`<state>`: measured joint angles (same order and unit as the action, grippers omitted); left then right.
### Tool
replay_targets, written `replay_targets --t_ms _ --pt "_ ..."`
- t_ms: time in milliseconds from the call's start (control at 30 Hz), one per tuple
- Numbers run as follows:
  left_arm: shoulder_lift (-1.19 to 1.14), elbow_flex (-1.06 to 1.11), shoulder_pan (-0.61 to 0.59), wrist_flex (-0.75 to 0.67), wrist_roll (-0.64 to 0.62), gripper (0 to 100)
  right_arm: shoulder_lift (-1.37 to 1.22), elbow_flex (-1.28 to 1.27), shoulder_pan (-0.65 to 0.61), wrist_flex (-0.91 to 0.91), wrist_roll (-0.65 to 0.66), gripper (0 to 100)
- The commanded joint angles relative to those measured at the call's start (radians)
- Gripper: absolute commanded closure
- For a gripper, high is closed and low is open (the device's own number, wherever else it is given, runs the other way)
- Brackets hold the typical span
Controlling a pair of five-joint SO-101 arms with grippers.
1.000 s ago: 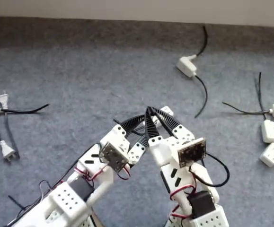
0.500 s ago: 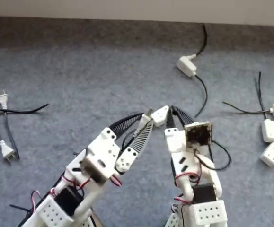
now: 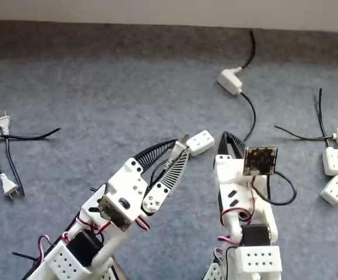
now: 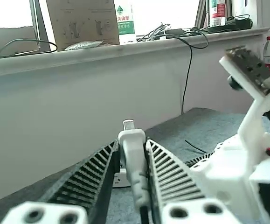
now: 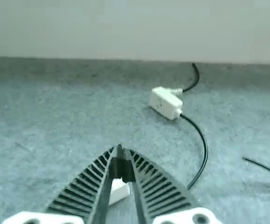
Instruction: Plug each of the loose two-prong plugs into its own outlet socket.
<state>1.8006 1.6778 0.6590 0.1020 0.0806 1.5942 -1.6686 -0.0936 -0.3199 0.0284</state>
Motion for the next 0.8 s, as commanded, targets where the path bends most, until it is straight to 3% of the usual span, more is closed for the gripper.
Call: replay_targets --t_ms 0,133,233,367,567,767 --pt "0.008 0.018 -0.013 0.034 -0.008 99 -0.289 0.194 0.015 0.016 -0.081 99.1" --pt "0.008 0.018 -0.008 0.035 -0.008 99 -0.607 0.435 0.013 -0.050 -0.150 99.1" --pt "0.004 0.018 -0.005 0.040 -0.008 99 -0.664 0.552 0.022 -0.076 -0.226 99.1" --pt "-0.102 0.019 -0.004 0.012 -0.008 99 -0.553 0.588 0.030 -0.084 -0.259 99.1" --pt "-0.424 -0.038 0.013 -0.204 -0.008 99 -0.251 0.496 -0.071 -0.125 -0.250 99.1" --pt "-0.750 -0.182 0.018 -0.281 -0.008 99 -0.120 0.386 -0.203 -0.122 -0.138 99.1"
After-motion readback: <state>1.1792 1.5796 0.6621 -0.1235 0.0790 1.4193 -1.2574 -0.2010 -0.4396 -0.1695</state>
